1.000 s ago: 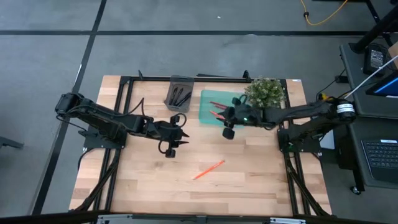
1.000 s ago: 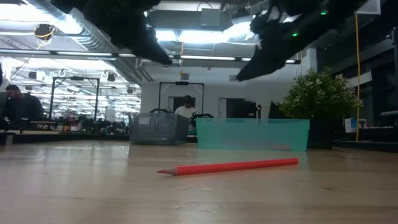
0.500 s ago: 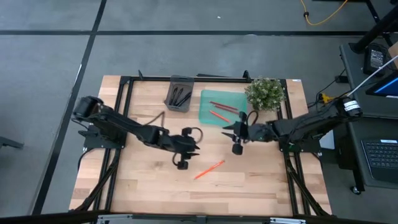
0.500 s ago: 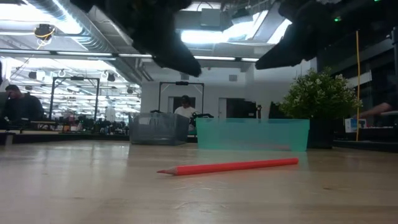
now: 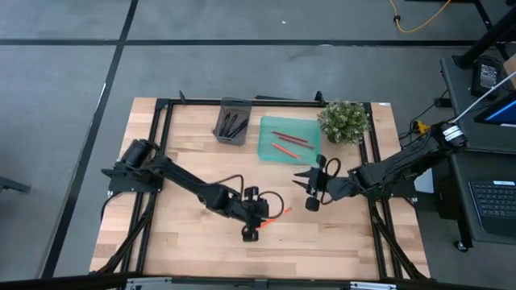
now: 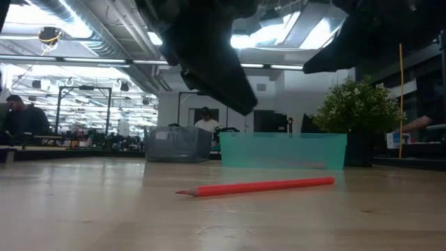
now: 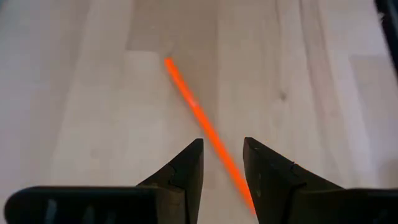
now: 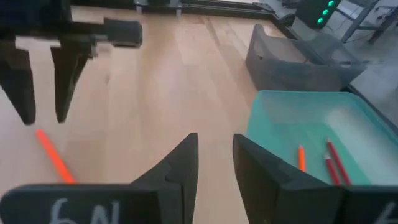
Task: Sort pens & pencils
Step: Put the orange pencil into the green bin
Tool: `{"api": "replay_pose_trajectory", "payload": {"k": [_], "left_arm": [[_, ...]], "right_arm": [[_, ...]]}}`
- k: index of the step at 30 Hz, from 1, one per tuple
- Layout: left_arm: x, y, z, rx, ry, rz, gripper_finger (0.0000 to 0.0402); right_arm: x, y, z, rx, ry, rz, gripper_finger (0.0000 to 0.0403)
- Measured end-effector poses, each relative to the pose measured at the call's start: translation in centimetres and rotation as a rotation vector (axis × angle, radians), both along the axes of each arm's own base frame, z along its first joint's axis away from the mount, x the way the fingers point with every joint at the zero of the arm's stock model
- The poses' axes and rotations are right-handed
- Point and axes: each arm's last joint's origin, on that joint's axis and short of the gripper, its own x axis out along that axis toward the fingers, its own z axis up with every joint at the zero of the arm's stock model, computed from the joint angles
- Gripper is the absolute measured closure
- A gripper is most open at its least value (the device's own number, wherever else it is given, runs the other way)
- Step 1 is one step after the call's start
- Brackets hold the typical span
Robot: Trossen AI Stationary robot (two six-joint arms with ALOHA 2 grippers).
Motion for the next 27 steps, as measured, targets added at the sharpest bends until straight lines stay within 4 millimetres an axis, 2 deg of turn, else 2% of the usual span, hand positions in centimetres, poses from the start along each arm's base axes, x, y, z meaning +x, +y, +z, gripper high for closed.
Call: {"api": "replay_pose_trajectory", "payload": {"k": [10,16,27], "left_arm": [[1.4,-2.7,-1.6,0.001,0.184,0.107,0.0295],[3.0,-3.7,-2.0,-0.014,0.197,0.120,0.0296],[3.1,-3.7,-1.8,-0.063,0.213,0.207,0.0296]], "right_arm": [[-1.0,2.3,0.0,0.054,-0.022,0.066,0.0302],[-1.7,3.5,0.1,0.062,-0.035,0.093,0.0302],[-2.4,4.7,0.1,0.051,-0.045,0.127,0.0302]]}}
